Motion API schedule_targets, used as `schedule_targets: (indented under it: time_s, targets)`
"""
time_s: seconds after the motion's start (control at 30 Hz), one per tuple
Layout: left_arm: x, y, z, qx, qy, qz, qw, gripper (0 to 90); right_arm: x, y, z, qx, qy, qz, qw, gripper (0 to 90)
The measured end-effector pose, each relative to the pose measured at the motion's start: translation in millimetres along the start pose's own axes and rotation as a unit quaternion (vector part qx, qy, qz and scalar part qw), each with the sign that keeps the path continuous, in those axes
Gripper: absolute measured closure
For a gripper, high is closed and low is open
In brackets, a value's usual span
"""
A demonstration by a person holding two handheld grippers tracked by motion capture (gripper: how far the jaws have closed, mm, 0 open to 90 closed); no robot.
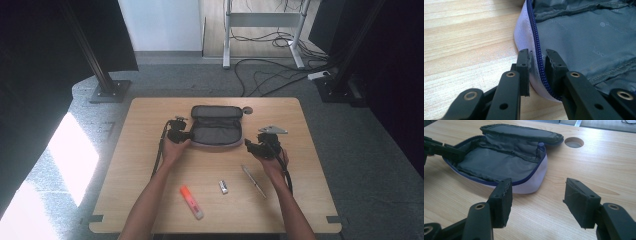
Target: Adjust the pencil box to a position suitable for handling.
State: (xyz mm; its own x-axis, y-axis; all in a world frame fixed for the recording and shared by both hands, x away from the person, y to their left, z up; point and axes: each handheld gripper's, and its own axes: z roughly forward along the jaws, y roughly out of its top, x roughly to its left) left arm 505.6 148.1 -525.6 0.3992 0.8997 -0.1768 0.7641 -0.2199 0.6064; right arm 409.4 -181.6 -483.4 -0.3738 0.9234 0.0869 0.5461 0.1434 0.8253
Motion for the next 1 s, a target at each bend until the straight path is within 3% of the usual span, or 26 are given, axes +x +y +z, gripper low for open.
schedule_targets:
  time_s: [0.67,1.0]
  targets:
    - [0.1,-1.0,0.4,-0.001,0.001,0.003,1.0000,74.6,6.2,5.5,34.3,0.022,0.002,0.007,0.9997,40.6]
    - [0.3,-1.4,0.7,0.000,0.002,0.003,1.0000,74.3,6.0,10.2,42.4,0.029,0.004,0.015,0.9995,40.7]
